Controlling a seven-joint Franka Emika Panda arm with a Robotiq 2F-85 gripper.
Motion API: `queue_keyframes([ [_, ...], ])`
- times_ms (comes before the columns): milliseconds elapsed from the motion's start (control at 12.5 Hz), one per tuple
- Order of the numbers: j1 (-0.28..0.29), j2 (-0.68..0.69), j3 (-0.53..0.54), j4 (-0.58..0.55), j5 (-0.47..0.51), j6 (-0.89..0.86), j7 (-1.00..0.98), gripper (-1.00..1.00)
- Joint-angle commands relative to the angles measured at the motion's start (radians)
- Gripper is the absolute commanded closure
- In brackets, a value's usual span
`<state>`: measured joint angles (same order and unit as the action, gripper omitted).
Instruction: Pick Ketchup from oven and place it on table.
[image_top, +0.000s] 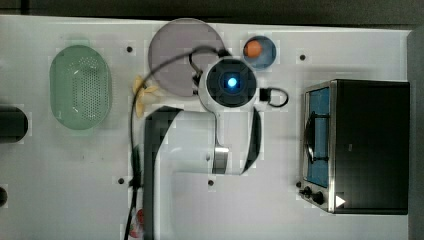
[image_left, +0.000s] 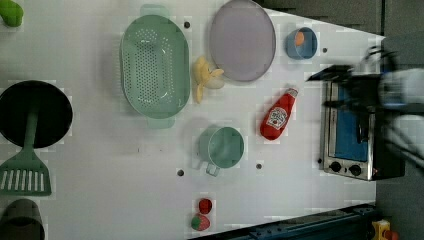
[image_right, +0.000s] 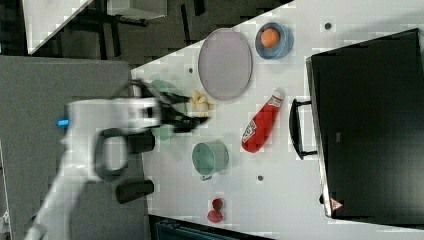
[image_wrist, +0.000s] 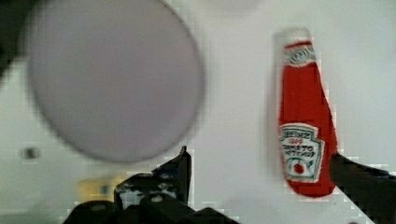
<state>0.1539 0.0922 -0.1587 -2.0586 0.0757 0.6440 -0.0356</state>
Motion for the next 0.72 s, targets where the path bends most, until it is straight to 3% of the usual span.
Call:
queue_keyframes([
  [80, -0.009, -0.084, -0.022, 0.135, -0.01, -0.155, 0.029, -1.0],
  [720, -0.009, -0.099, -0.022, 0.46, -0.03, -0.58, 0.029, -1.0],
])
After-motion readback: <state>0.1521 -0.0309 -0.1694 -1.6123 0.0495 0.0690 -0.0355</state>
